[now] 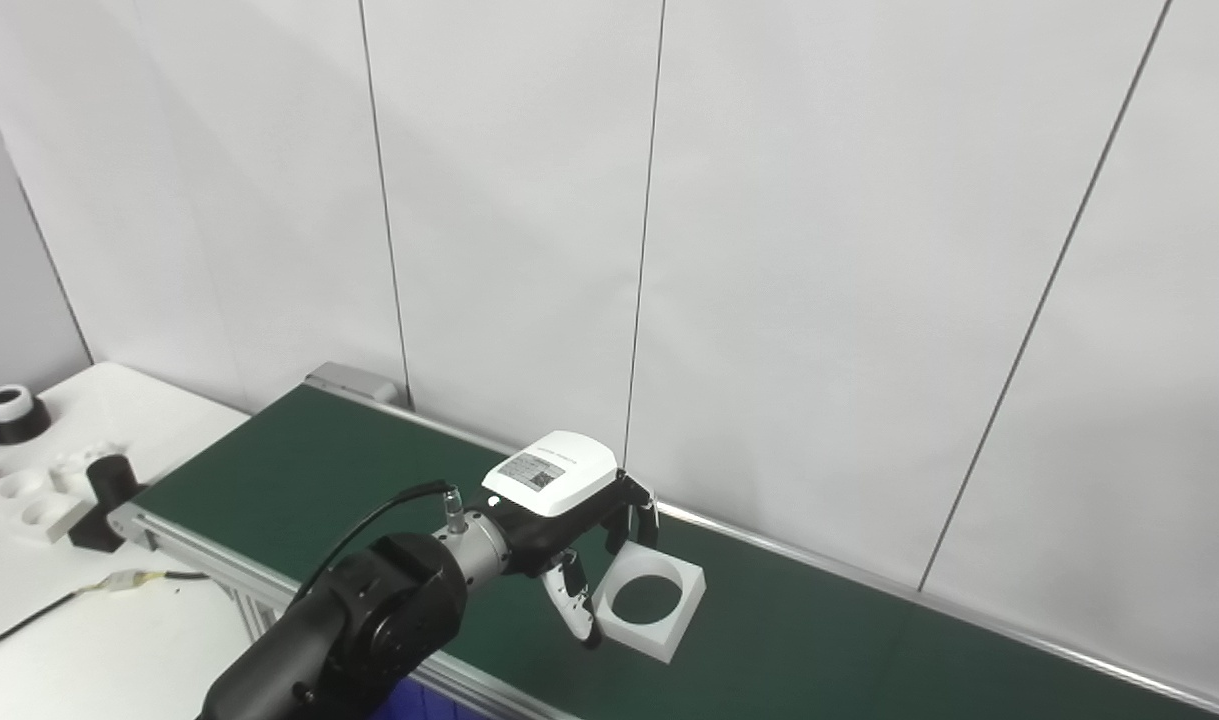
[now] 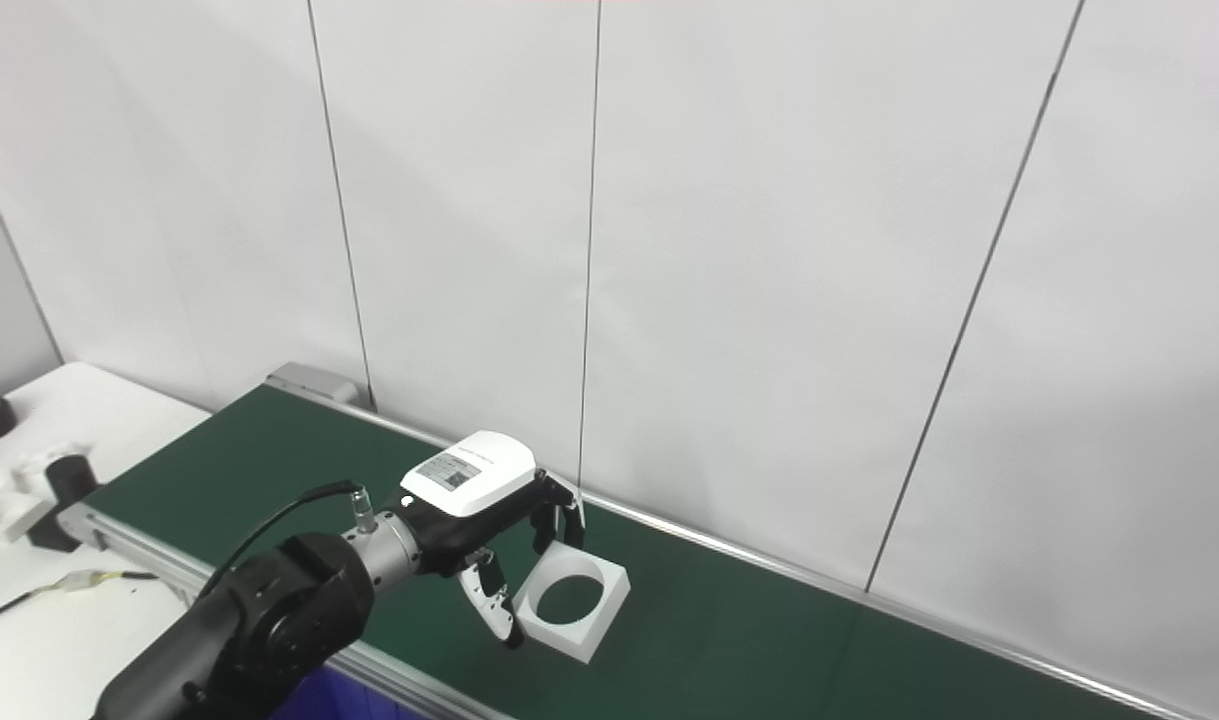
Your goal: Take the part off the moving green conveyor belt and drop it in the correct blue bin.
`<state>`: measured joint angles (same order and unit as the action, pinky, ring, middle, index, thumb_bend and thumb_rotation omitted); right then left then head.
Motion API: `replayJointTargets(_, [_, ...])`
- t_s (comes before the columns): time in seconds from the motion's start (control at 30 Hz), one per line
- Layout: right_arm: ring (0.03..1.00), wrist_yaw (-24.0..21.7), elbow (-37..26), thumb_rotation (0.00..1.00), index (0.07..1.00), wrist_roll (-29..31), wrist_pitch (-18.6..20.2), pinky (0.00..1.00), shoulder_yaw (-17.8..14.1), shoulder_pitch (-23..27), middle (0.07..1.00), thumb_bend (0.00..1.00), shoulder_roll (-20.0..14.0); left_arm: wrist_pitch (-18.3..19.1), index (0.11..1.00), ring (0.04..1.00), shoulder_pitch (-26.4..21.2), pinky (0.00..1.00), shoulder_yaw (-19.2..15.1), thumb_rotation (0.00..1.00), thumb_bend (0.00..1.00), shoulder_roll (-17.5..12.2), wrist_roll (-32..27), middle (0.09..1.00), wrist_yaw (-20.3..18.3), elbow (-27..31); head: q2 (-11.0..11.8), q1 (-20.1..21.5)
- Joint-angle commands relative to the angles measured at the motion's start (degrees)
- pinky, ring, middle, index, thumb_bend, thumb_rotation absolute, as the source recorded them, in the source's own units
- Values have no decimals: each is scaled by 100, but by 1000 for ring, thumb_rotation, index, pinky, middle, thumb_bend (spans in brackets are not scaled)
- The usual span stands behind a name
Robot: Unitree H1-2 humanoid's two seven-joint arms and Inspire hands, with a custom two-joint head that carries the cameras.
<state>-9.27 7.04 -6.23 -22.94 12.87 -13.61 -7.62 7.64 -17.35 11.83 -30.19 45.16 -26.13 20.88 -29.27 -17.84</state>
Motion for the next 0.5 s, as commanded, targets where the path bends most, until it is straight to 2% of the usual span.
replayJointTargets(0.0, [834,-21,-253,655,932,79,-127,707,-50,13,890,451,-39,83,519,566,-27,720,-130,0,521,16,-27,452,-10,306,-113,56])
replayJointTargets(0.03, [832,-22,-268,664,931,85,-118,708,-55,11,889,463,-42,95,518,565,1,722,-143,0,522,26,-30,452,-36,351,-113,56])
replayJointTargets(0.2, [837,-50,-432,625,933,109,-19,716,-65,-10,895,438,-83,133,515,554,221,724,-237,0,522,77,-49,452,-142,626,-473,214])
replayJointTargets(0.23, [837,-49,-464,626,932,113,3,717,-68,-15,894,440,-86,138,516,552,262,724,-255,0,522,83,-52,452,-163,666,-473,214])
replayJointTargets(0.33, [835,-38,-600,641,928,82,95,719,-74,-35,888,459,-95,118,515,547,369,715,-335,0,522,99,-114,453,-181,765,-704,311])
replayJointTargets(0.43, [830,-41,-729,644,927,81,196,716,-80,-60,882,464,-102,67,509,556,488,710,-424,0,524,108,-206,459,-156,827,-801,358])
replayJointTargets(0.47, [831,-44,-792,642,927,85,249,719,-84,-74,882,464,-106,90,508,558,519,713,-448,0,523,110,-220,461,-186,878,-955,427])
